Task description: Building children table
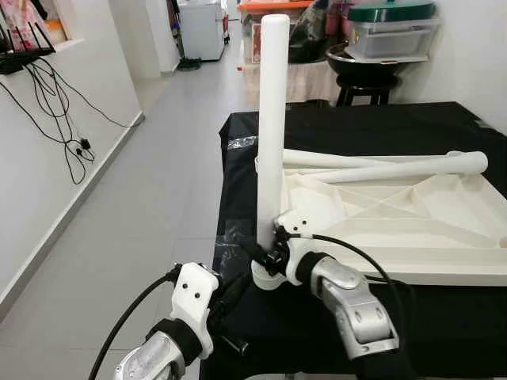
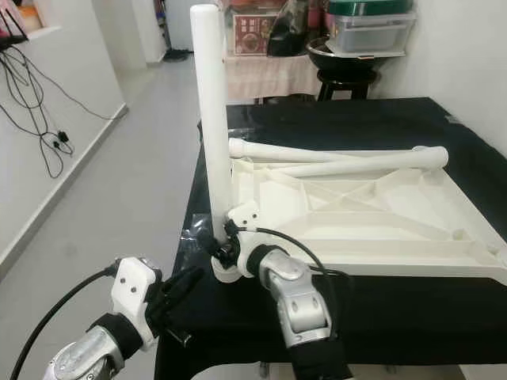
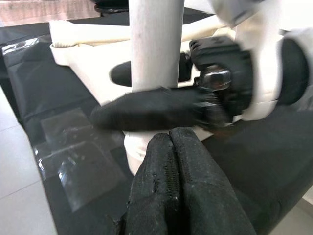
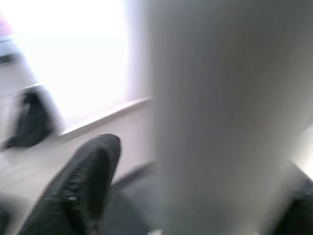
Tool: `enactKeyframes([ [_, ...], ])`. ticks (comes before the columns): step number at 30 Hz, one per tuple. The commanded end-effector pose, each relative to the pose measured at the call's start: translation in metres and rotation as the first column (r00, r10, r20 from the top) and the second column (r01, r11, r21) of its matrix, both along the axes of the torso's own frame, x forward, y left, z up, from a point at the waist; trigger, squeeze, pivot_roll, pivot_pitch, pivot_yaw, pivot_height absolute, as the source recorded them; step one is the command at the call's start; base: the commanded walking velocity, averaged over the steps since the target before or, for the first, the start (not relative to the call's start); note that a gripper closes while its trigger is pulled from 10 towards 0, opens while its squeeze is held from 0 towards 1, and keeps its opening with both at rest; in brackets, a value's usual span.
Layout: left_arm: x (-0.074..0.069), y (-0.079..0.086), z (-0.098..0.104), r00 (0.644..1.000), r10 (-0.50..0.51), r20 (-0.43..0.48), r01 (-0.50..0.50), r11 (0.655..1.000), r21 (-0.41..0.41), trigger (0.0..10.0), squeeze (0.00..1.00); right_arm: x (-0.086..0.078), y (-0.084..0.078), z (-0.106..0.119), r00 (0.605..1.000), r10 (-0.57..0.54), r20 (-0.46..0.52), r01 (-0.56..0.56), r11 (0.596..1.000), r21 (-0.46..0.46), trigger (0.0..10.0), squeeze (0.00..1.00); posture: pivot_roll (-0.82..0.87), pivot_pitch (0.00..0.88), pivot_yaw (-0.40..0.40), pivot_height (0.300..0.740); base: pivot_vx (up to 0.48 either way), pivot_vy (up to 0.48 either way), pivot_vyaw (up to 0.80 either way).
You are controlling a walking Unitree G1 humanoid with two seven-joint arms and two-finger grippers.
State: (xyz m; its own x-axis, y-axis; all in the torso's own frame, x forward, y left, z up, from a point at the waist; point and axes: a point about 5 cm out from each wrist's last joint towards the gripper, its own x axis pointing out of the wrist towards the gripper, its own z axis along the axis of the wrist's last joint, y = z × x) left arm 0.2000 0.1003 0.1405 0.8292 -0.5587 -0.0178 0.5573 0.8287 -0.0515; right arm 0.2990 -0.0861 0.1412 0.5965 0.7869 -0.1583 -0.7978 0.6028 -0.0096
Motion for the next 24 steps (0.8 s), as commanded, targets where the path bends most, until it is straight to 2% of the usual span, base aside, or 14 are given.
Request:
enactKeyframes([
  [1, 0.001, -0.001, -0.003, 1.0, -0.005, -0.026, 0.005, 1.0, -0.002, 10.0, 0.0, -0.003, 0.011, 0.016, 0.984, 0.169, 0.062, -0.17, 0.985, 0.02, 10.0, 1.0, -0.01, 0.028, 0.019, 0.74, 0.0, 0.0, 0.0],
  [2, 0.001, -0.001, -0.003, 1.0, -0.005, -0.026, 0.005, 1.0, -0.002, 10.0, 0.0, -0.003, 0.011, 0.016, 0.984, 0.169, 0.062, -0.17, 0.985, 0.02, 10.0, 1.0, -0.01, 0.028, 0.019, 0.74, 0.0, 0.0, 0.0],
  [3, 0.001, -0.001, -0.003, 1.0, -0.006, -0.027, 0.006, 1.0, -0.003, 10.0, 0.0, -0.005, 0.01, 0.019, 0.962, 0.263, 0.077, -0.263, 0.965, -0.011, 10.0, 0.0, -0.01, 0.027, 0.017, 0.74, 0.0, 0.0, 0.0],
  [4, 0.001, -0.002, -0.003, 1.0, -0.006, -0.027, 0.006, 1.0, -0.003, 10.0, 0.0, -0.004, 0.008, 0.022, 0.931, 0.357, 0.073, -0.356, 0.934, -0.034, 10.0, 0.0, 0.0, 0.024, 0.019, 0.74, 0.0, 0.0, 0.0],
  [5, 0.001, -0.002, -0.003, 1.0, -0.006, -0.027, 0.006, 1.0, -0.003, 10.0, 0.0, -0.004, 0.008, 0.022, 0.931, 0.357, 0.073, -0.356, 0.934, -0.034, 10.0, 0.0, 0.0, 0.024, 0.019, 0.74, 0.0, 0.0, 0.0],
  [7, 0.001, -0.001, -0.004, 1.0, -0.008, -0.028, 0.008, 1.0, -0.002, 10.0, 0.0, -0.001, 0.004, 0.026, 0.881, 0.469, 0.061, -0.466, 0.883, -0.059, 10.0, 0.0, 0.01, 0.02, 0.02, 0.74, 0.0, 0.0, 0.0],
  [8, 0.001, -0.001, -0.004, 1.0, -0.008, -0.028, 0.008, 1.0, -0.002, 10.0, 0.0, -0.001, 0.004, 0.026, 0.881, 0.469, 0.061, -0.466, 0.883, -0.059, 10.0, 0.0, 0.01, 0.02, 0.02, 0.74, 0.0, 0.0, 0.0],
  [13, 0.0, -0.002, -0.004, 0.999, -0.009, -0.03, 0.009, 1.0, 0.002, 10.0, 0.0, 0.028, 0.003, 0.031, 0.877, 0.479, 0.035, -0.478, 0.878, -0.02, 10.0, 0.0, 0.03, 0.022, 0.016, 0.74, 0.0, 0.0, 0.0],
  [14, 0.0, -0.002, -0.004, 0.999, -0.009, -0.031, 0.009, 1.0, 0.002, 10.0, 0.0, 0.031, 0.003, 0.031, 0.876, 0.482, 0.029, -0.481, 0.876, -0.02, 7.1, 0.0, 0.03, 0.022, 0.016, 0.74, 0.0, 0.0, 0.0],
  [15, 0.0, -0.002, -0.004, 0.999, -0.009, -0.031, 0.009, 1.0, 0.002, 10.0, 0.0, 0.031, 0.003, 0.031, 0.876, 0.482, 0.029, -0.481, 0.876, -0.02, 7.1, 0.0, 0.03, 0.022, 0.016, 0.74, 0.0, 0.0, 0.0],
  [16, -0.001, -0.002, -0.004, 0.999, -0.009, -0.031, 0.009, 1.0, 0.002, 10.0, 0.0, 0.034, 0.004, 0.031, 0.876, 0.482, 0.02, -0.482, 0.876, -0.012, 2.6, 0.0, 0.03, 0.023, 0.014, 0.74, 0.0, 0.0, 0.0],
  [18, -0.001, -0.002, -0.004, 0.999, -0.009, -0.031, 0.009, 1.0, 0.002, 10.0, 0.0, 0.034, 0.004, 0.031, 0.876, 0.482, 0.02, -0.482, 0.876, -0.012, 2.6, 0.0, 0.03, 0.023, 0.014, 0.74, 0.0, 0.0, 0.0],
  [19, -0.001, -0.002, -0.004, 0.999, -0.009, -0.032, 0.009, 1.0, 0.002, 10.0, 0.0, 0.036, 0.004, 0.03, 0.877, 0.481, 0.01, -0.481, 0.877, -0.008, 0.0, 0.0, 0.04, 0.025, 0.012, 0.74, 0.0, 0.0, 0.0],
  [24, -0.002, -0.003, -0.004, 0.999, -0.01, -0.034, 0.01, 1.0, 0.002, 10.0, 0.0, 0.038, 0.002, 0.027, 0.874, 0.485, -0.01, -0.485, 0.874, -0.001, 0.0, 0.0, 0.04, 0.03, 0.014, 0.74, 0.0, 0.0, 0.0],
])
